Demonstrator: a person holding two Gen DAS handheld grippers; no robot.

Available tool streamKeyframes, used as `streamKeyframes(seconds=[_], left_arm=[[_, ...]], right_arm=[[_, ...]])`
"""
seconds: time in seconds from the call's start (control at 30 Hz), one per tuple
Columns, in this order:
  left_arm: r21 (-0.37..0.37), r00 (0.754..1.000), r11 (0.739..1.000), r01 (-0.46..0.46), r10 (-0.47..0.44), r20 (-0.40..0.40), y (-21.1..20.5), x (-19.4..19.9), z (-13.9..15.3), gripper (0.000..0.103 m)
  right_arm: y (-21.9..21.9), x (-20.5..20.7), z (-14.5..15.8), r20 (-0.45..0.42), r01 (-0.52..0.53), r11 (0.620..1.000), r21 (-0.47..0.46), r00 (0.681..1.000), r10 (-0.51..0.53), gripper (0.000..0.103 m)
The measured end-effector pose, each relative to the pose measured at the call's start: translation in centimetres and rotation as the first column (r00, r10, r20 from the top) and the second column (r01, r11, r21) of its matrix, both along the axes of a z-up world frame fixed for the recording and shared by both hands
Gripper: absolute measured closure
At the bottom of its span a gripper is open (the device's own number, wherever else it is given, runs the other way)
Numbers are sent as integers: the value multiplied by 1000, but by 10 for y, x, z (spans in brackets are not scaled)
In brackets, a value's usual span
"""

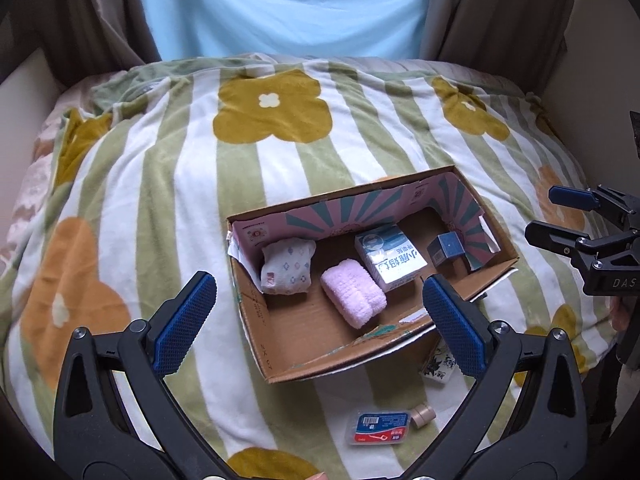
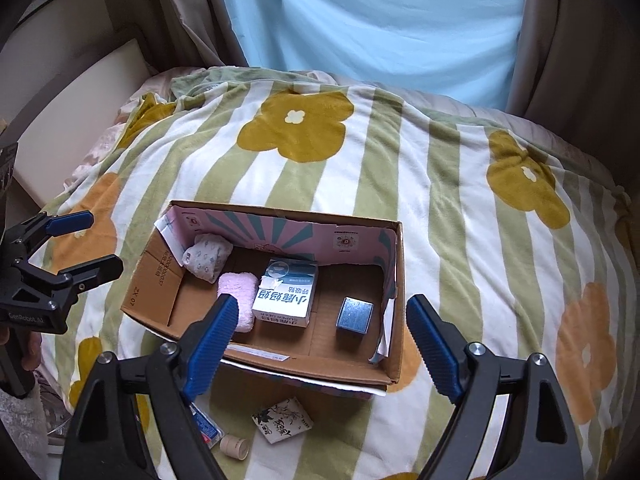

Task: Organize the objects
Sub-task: 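Withdraw both tools and reach toward the floss case and black jar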

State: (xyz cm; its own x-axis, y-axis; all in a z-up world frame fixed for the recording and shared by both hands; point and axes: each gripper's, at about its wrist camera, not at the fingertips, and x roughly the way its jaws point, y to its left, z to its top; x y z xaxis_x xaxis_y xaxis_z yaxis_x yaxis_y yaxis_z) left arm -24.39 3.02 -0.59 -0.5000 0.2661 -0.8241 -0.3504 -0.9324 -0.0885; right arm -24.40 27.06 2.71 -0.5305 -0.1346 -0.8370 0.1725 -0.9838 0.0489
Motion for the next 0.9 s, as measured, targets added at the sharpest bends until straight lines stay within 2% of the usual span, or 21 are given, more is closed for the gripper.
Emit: streamKeyframes(seconds=[0.2,0.4,0.57,0.77,0.9], left_arm=[[16,998,1000,0,1,-55,-13,47,25,0],[75,997,997,2,3,-72,-29,96,28,0],[34,993,999,-6,10,-116,-31,132,16,0],[29,992,1000,-3,6,-123,-36,170,-10,0],[11,992,1000,25,-24,-123,-31,193,-35,0]], right_arm=[[1,42,26,-59,-13,1000,-20,998,12,20],[-4,89,25,-73,-55,998,-42,996,52,20],[-15,130,11,-97,-80,997,23,992,81,20],[-23,176,-11,-103,-101,995,-14,990,99,20],[-32,200,-35,-82,-128,990,-55,989,123,20]])
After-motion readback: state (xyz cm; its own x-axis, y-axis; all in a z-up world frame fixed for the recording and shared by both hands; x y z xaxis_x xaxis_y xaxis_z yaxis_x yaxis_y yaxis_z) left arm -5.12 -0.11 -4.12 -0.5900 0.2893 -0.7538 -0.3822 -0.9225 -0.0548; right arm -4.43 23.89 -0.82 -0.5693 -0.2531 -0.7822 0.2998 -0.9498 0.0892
